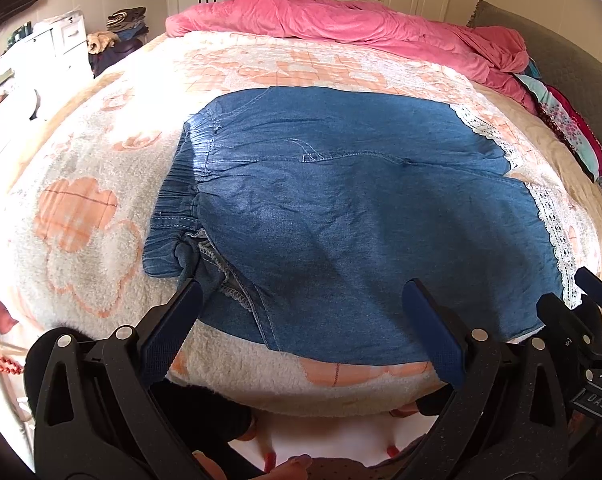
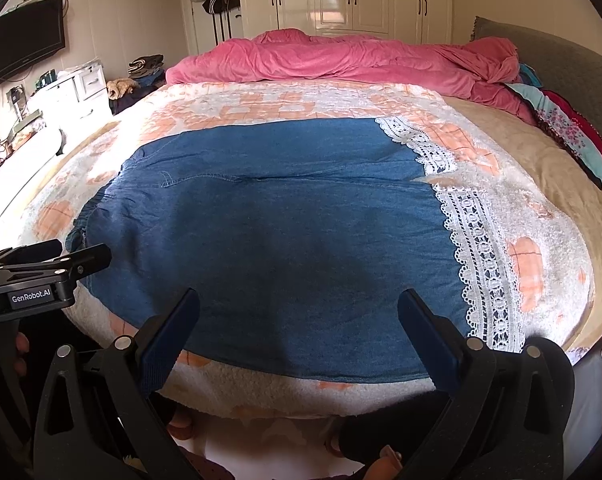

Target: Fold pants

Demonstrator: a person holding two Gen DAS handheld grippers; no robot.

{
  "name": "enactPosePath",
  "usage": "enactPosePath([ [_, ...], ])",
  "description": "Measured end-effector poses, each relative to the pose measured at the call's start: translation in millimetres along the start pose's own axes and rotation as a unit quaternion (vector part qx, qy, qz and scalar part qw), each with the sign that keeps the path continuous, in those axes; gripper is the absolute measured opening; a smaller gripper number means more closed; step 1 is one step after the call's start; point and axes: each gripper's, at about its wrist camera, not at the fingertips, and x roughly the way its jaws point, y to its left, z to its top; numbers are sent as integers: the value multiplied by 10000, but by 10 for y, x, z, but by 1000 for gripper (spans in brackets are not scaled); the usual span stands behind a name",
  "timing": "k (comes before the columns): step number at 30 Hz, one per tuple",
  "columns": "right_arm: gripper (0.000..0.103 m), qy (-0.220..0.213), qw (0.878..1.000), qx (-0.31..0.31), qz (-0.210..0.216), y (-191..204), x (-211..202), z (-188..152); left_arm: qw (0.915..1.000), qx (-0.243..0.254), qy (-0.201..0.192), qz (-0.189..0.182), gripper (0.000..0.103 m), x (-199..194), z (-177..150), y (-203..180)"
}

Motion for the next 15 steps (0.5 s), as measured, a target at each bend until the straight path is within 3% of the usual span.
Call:
enactPosePath([
  [15, 99, 21, 10000, 21, 9, -4, 42, 4, 10000, 7, -7, 6, 94, 1, 13, -12],
])
